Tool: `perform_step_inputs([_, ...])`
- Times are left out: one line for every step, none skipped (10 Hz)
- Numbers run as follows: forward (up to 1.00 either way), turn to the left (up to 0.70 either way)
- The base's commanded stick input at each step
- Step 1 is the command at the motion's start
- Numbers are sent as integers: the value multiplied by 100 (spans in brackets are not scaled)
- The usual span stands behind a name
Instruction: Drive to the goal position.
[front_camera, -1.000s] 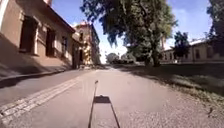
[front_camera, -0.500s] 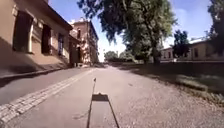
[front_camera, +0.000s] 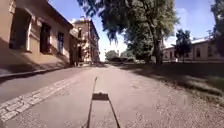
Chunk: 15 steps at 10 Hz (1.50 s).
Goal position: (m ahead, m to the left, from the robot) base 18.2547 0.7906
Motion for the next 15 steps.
perform_step_inputs([70,0])
perform_step_inputs([70,0])
perform_step_inputs([70,0])
perform_step_inputs([70,0])
perform_step_inputs([70,0])
perform_step_inputs([70,0])
perform_step_inputs([70,0])
perform_step_inputs([70,0])
perform_step_inputs([70,0])
perform_step_inputs([70,-3])
perform_step_inputs([70,-6])
perform_step_inputs([70,-9])
perform_step_inputs([70,-13])
perform_step_inputs([70,-1])
perform_step_inputs([70,0])
